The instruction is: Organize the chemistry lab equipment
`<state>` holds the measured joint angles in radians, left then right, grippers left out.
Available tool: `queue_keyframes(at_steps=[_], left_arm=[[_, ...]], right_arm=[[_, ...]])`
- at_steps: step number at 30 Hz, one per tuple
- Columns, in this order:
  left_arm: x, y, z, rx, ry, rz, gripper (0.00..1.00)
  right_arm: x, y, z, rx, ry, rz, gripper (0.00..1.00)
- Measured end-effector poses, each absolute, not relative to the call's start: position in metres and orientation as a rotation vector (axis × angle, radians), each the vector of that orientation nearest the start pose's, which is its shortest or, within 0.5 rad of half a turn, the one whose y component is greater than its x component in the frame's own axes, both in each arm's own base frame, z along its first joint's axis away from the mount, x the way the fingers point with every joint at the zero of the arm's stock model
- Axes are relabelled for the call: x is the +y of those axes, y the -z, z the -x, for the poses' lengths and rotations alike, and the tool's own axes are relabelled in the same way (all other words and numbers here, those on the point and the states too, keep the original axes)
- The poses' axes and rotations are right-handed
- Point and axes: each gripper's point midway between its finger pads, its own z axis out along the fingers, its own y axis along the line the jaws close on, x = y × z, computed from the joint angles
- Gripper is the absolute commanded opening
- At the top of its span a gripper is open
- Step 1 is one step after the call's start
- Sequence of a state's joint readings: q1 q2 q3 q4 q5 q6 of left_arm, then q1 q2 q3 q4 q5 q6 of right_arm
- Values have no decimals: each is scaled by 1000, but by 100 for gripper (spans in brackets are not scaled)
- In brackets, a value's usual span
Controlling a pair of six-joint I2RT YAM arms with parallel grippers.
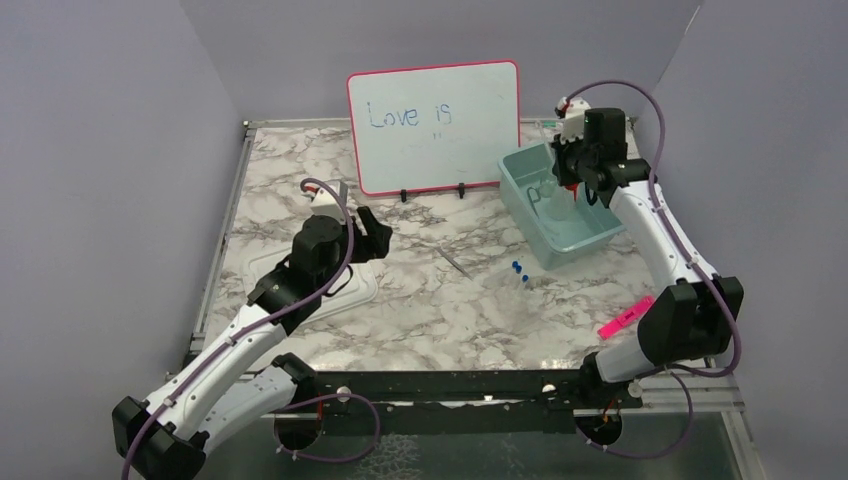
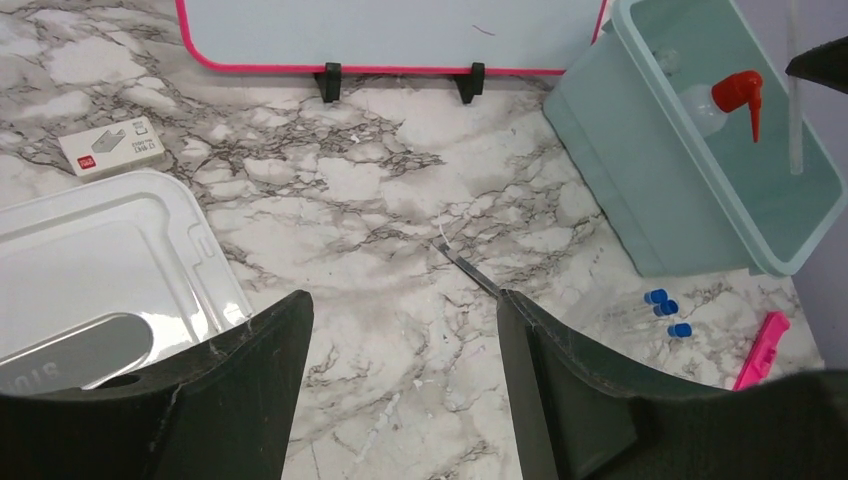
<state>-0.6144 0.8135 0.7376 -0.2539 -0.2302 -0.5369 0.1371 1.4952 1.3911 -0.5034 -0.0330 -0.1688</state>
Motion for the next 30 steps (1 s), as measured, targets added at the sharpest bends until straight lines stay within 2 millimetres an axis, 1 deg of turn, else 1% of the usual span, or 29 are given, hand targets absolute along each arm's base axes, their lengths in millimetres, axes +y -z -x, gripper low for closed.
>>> queue_keyframes(at_steps=[4, 7, 12, 16, 19, 25, 28, 30], left_arm=[[-169, -220, -269, 1969, 553, 72, 71], [-172, -214, -270, 1990, 554, 65, 71], [-176, -215, -271, 1974, 583, 73, 71], [-178, -219, -273, 1960, 602, 79, 71], [-178, -219, -272, 1960, 606, 82, 71], [-179, -218, -272, 1966, 610, 83, 72], [-180, -216, -272, 1970, 614, 88, 72], [-180, -215, -272, 1974, 616, 89, 72]], right_arm=[[67, -210, -415, 2209, -86, 416, 1], [63, -193, -407, 2259, -112, 418, 1], [60, -165, -398, 2340, -141, 419, 1], [60, -138, -387, 2414, -158, 429, 1], [61, -123, -383, 2452, -168, 448, 2], [62, -108, -382, 2492, -186, 467, 9], [62, -105, -382, 2502, -188, 470, 18], [62, -105, -383, 2504, -187, 464, 22]])
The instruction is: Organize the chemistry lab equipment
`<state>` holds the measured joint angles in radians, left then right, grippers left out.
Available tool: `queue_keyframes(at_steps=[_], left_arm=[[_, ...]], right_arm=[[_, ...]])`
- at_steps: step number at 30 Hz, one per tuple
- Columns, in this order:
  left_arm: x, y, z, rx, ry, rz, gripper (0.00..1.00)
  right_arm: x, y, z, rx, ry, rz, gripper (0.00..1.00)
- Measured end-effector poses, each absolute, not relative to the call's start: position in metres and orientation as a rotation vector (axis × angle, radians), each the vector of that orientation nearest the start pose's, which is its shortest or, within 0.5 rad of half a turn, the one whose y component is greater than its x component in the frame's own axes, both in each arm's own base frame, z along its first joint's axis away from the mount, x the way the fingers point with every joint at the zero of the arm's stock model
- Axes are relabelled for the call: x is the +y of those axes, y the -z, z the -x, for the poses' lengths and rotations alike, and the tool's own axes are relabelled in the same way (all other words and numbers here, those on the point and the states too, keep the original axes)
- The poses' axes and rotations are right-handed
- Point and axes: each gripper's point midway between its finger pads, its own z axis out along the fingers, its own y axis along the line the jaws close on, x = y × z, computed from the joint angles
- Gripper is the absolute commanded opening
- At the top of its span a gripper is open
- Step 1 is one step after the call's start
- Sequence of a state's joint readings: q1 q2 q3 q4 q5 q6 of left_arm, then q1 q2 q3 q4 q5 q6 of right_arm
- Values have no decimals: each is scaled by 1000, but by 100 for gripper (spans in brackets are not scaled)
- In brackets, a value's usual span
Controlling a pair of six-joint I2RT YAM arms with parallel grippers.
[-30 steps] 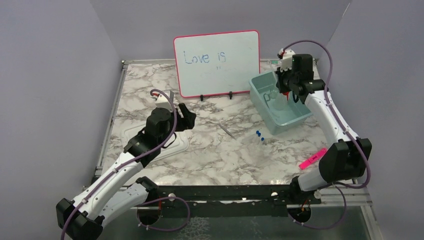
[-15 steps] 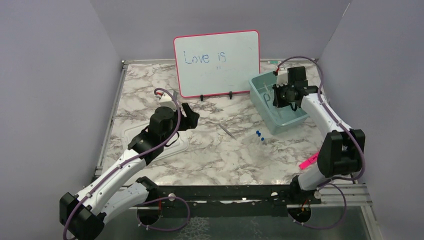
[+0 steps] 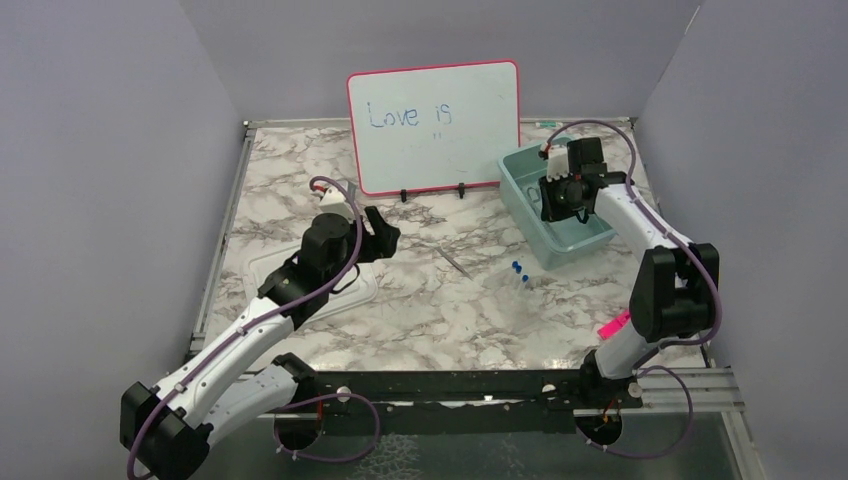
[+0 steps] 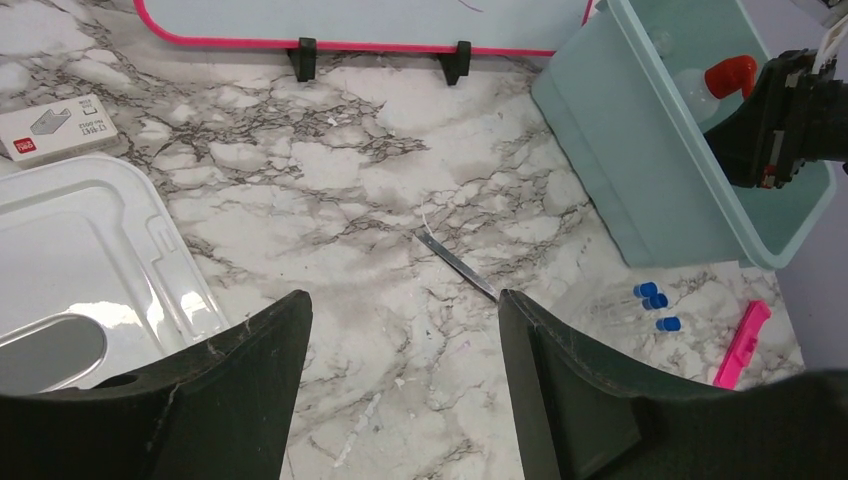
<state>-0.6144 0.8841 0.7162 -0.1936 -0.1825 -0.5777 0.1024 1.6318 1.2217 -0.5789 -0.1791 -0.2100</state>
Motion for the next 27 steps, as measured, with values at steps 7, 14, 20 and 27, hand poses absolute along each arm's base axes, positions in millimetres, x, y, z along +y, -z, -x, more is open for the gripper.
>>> queue_keyframes(at_steps=[7, 14, 20, 27], left_arm=[[-182, -211, -273, 1984, 613, 88, 72], [-182, -210, -274, 1985, 612, 86, 73], [-181, -211, -274, 1980, 601, 68, 74], [-179, -212, -276, 1972, 574, 38, 76]], right_arm=[[68, -122, -391, 2463, -219, 432, 27], [76, -176, -400, 2336, -265, 360, 27], [93, -229, -392, 2204, -359, 336, 28], [174, -254, -360, 2133, -518, 486, 36]])
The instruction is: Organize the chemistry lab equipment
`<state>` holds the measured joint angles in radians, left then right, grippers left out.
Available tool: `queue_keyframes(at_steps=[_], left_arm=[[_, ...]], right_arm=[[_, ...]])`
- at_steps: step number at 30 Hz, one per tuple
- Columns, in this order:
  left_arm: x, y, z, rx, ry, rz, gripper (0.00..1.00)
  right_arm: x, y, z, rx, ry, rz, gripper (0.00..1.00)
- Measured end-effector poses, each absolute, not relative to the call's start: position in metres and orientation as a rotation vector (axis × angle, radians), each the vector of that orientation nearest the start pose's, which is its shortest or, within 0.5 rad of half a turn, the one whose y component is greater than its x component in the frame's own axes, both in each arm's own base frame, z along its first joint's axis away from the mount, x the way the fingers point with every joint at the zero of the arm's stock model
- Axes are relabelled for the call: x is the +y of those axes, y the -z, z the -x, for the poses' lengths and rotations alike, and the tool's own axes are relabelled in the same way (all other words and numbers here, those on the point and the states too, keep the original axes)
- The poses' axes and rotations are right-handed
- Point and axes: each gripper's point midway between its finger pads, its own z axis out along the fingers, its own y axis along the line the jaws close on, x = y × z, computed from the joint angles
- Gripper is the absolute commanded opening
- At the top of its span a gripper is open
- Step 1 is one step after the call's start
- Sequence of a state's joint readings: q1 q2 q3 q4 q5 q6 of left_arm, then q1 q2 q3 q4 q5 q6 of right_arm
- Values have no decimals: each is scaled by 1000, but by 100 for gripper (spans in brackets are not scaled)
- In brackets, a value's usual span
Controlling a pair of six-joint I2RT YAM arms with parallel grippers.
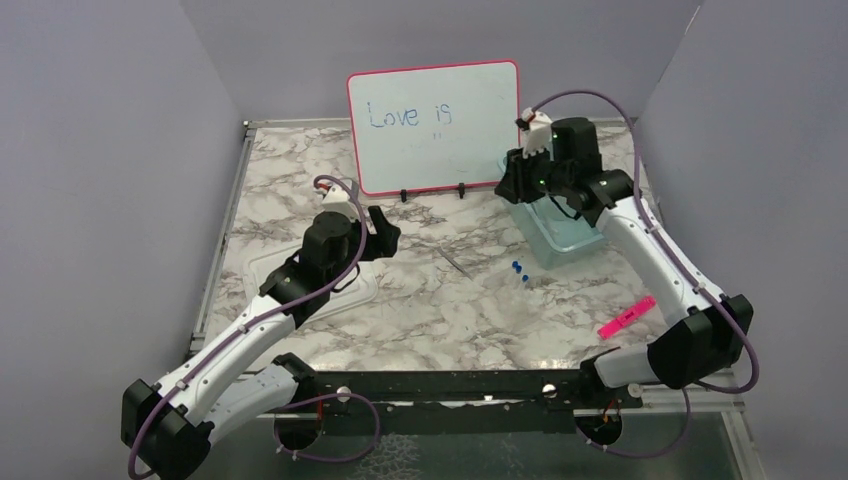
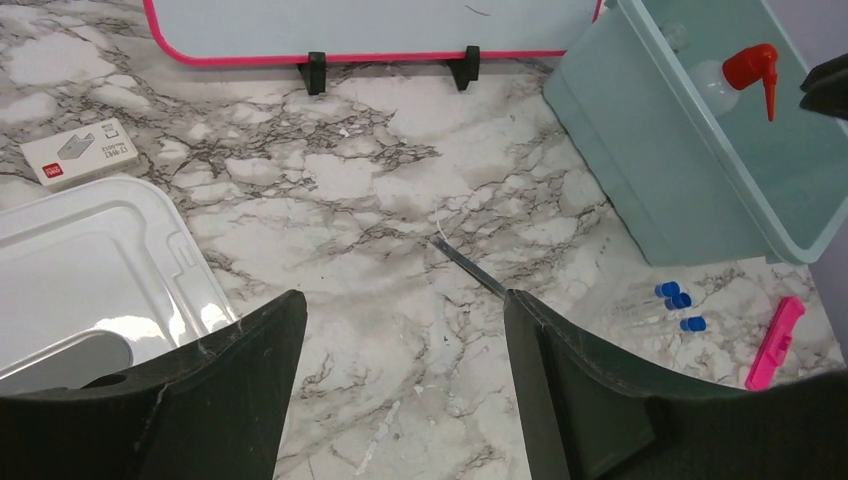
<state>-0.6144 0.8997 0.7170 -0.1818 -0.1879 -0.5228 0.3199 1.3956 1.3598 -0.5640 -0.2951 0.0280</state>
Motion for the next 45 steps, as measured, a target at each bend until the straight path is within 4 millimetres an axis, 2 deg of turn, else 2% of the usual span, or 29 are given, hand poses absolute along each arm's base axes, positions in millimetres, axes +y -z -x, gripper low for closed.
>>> queue_keyframes(at_steps=[5, 7, 10, 15, 18, 21, 31, 34, 39, 45], left_arm=[[-176, -217, -278, 1954, 551, 31, 76], [-174, -220, -277, 1941, 544, 33, 76], [-170, -228, -276, 1914, 542, 41, 77], [-165, -237, -275, 1884, 540, 58, 77], [-163, -240, -275, 1873, 538, 64, 77], [-163, -241, -274, 1868, 538, 67, 77], [-162, -242, -274, 1863, 541, 68, 78], [-162, -242, -274, 1864, 540, 68, 78], [-162, -242, -274, 1864, 540, 68, 78], [-162, -242, -274, 1864, 540, 68, 78]], right_arm=[[233, -241, -332, 2138, -579, 621, 39], [251, -223, -322, 2173, -573, 663, 39], [270, -180, -307, 2266, -523, 730, 40], [278, -105, -287, 2439, -391, 793, 39], [274, -77, -281, 2507, -326, 792, 40], [269, -58, -281, 2553, -267, 774, 39], [263, -21, -288, 2609, -162, 758, 35], [268, -22, -293, 2597, -169, 756, 29], [277, -21, -303, 2579, -181, 756, 9], [280, -23, -306, 2565, -183, 766, 4]])
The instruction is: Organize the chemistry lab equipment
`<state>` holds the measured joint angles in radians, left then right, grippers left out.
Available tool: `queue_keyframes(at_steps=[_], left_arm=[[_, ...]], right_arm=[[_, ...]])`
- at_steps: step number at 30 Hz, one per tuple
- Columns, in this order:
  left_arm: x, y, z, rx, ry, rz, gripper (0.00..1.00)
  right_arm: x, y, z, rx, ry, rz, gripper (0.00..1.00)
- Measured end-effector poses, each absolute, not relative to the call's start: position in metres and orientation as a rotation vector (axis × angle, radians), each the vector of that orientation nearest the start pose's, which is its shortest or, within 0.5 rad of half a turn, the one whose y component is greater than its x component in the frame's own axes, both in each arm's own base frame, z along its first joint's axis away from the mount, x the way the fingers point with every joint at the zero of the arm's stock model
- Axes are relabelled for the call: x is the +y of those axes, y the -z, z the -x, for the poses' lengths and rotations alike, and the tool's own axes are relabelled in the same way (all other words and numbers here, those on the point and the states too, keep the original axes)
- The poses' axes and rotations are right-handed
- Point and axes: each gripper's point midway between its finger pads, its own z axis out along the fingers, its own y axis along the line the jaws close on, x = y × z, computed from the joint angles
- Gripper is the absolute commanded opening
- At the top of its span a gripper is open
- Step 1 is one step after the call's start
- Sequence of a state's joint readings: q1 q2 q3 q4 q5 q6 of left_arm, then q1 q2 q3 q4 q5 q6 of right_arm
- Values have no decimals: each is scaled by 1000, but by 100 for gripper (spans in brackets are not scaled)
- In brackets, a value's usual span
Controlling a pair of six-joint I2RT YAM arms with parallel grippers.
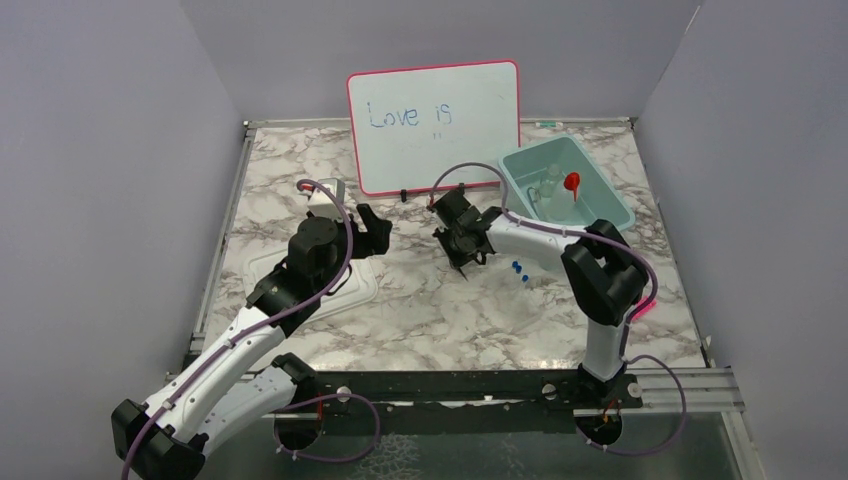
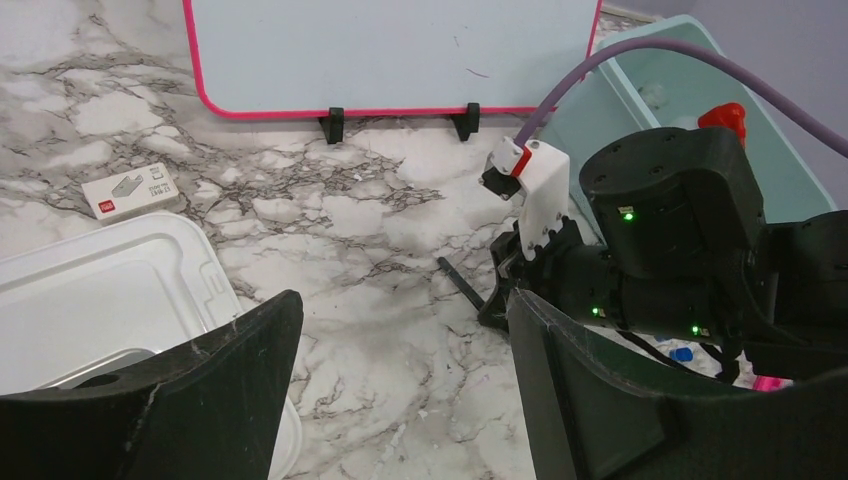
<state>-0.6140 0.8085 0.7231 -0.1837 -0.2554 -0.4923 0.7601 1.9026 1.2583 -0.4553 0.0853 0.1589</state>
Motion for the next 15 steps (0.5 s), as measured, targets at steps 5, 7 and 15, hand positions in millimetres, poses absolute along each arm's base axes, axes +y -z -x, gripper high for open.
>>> queue_keyframes(at_steps=[5, 7, 15], left_arm=[[-162, -242, -274, 1864, 540, 68, 78], [-162, -242, -274, 1864, 540, 68, 78], [-161, -241, -274, 1865, 537, 71, 78]], right_arm=[[281, -55, -312, 2488, -207, 752, 5], [282, -85, -316, 2422, -224, 737, 5], [265, -242, -363, 2101, -293, 558, 6]])
